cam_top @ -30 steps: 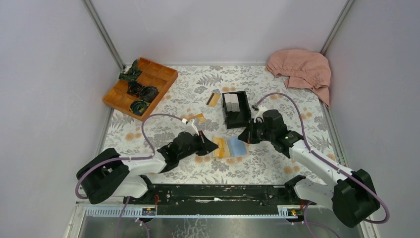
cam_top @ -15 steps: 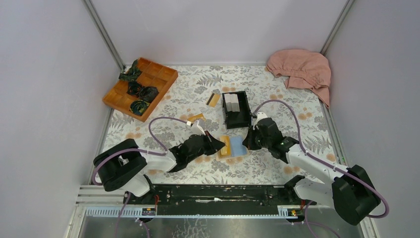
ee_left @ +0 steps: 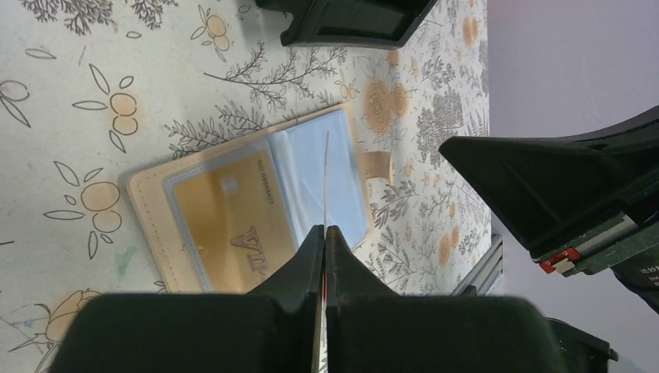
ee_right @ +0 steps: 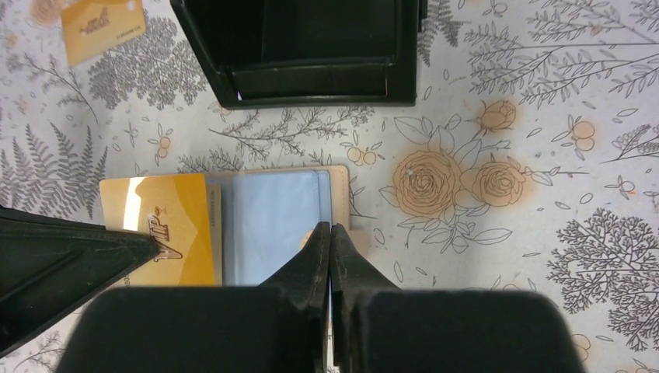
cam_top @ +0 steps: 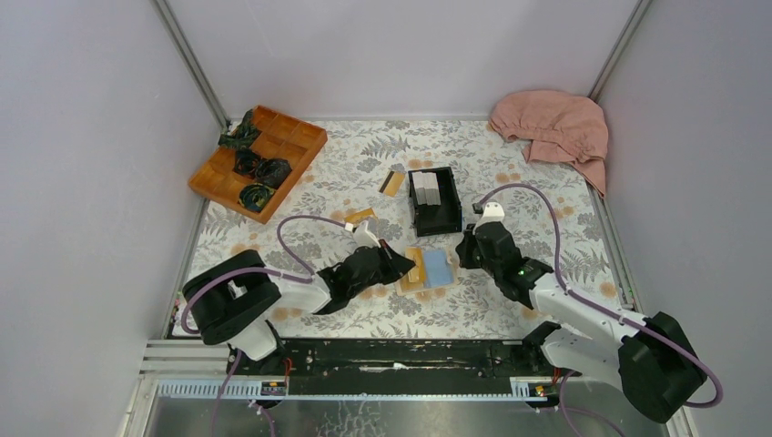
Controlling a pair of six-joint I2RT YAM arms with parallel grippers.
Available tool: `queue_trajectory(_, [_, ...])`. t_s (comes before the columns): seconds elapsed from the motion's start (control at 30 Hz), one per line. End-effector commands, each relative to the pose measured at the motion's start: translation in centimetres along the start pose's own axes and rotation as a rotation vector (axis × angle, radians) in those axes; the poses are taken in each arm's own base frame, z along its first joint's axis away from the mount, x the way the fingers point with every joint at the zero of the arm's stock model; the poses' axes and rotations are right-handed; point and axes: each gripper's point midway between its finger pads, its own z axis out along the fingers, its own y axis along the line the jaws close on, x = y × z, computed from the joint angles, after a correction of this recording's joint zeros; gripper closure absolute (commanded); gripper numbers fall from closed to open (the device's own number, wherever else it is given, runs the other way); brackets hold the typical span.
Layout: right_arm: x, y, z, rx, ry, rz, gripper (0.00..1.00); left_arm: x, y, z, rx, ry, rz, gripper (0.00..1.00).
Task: Put the credit cards into the card holder
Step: Insert the credit card into the card holder.
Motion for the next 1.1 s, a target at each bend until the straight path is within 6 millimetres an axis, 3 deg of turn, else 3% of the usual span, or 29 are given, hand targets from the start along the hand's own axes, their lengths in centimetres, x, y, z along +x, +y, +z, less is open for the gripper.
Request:
queue_trajectory(0.0, [-0.8,1.3,0.2,-0.022,-0.045,0.001,1.0,-0.9,-1.3,0.4,0.042,-0.057,-0.024,1.0])
queue_trajectory(0.6, [2.6,3.2,1.3,-0.029,0.077,-0.056,1.0,0.2,0.1,1.3,-0.017,-0.065,-0.056,1.0])
queue_trajectory(1.07, [4.3,2.4,2.5,0.034,0.133,-0.078,1.0,0.4,0.2,1.8,-0.038,-0.085,-0.113,1.0])
